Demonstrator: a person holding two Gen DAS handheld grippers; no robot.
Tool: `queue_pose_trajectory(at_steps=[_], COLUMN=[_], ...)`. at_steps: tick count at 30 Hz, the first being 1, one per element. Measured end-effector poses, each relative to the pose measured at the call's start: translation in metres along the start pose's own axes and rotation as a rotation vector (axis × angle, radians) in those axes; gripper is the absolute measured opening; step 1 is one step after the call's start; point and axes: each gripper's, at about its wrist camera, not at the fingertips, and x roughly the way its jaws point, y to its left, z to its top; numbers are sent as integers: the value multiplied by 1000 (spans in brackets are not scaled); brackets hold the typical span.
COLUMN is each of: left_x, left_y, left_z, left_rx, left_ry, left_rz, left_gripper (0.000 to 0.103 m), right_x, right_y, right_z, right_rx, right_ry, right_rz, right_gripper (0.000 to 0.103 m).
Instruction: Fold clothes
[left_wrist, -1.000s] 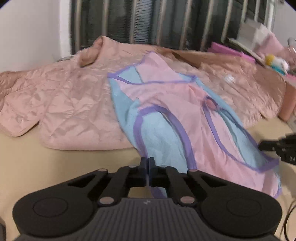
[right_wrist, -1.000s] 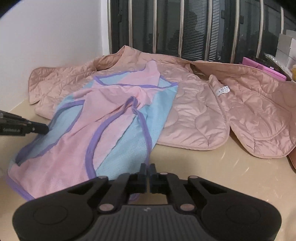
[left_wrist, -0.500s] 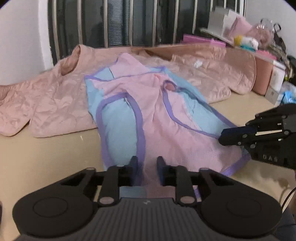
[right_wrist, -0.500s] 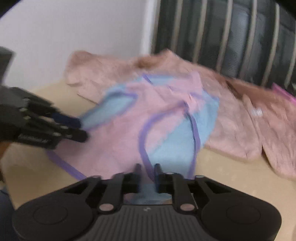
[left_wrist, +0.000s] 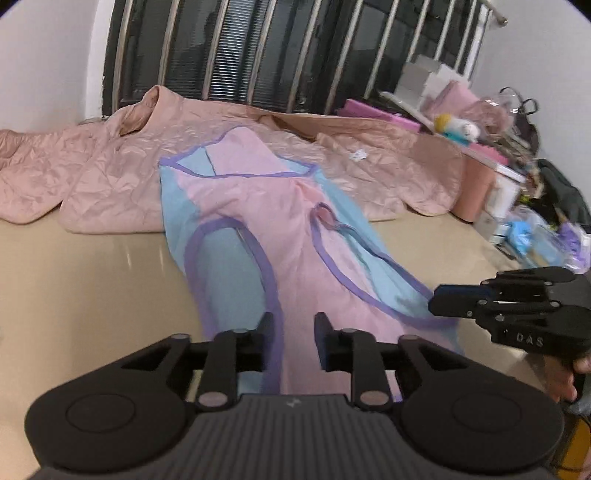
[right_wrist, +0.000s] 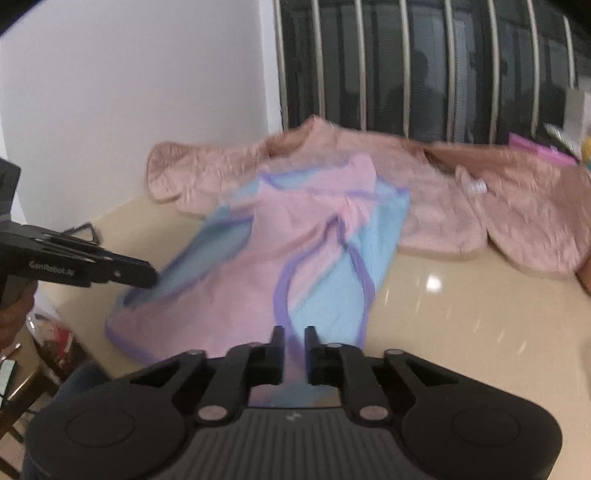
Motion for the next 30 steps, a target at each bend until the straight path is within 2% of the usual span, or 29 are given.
queue_pose_trajectory(at_steps=[2,6,9,10,11,12,16,19,21,22,24,26,27,28,30], left_x=[19,38,42,42,41,38,27,35,48,58,73,61,49,33,3], left_y=[-5,-9,-7,-7,-7,-8,-7,-6,-1,4,15,22,26,28,30], left_z=[5,2,-2,-4,-4,-2,17,31,38,40,42,36,31,24,6], left_rx=[12,22,22,27,35,41,22,23,20,4,-30,-70,-80,-81,-78], left_ry=[20,31,31,27,22,12,-56,-87,-92,-86,-57,-57,-72,-93,-128], left_rz=[21,72,52,42,38,37,-6,3,5,9,23,29,20,13,5], left_gripper=[24,24,5,3,1,1,1,1,1,5,6,7,14,27,42], right_x=[15,47,61,63,63,63,51,47,57,62,81,77,69,53,23], right_y=[6,14,17,18,17,16,7,1,-4,-7,-14,-15,-14,-12,-6], right_z=[9,17,16,14,14,14,22,30,33,34,30,27,27,26,20], right_rx=[-24,-34,-41,-37,-26,-12,47,55,58,59,54,50,52,40,-10], right_ry=[3,42,57,54,52,54,-6,-52,-43,-37,15,1,-3,-30,-76], right_rz=[12,49,29,27,23,23,36,0,-41,-62,-116,-139,-153,-167,-151], right_gripper=[19,21,21,19,7,1,1,1,1,2,5,11,11,12,16])
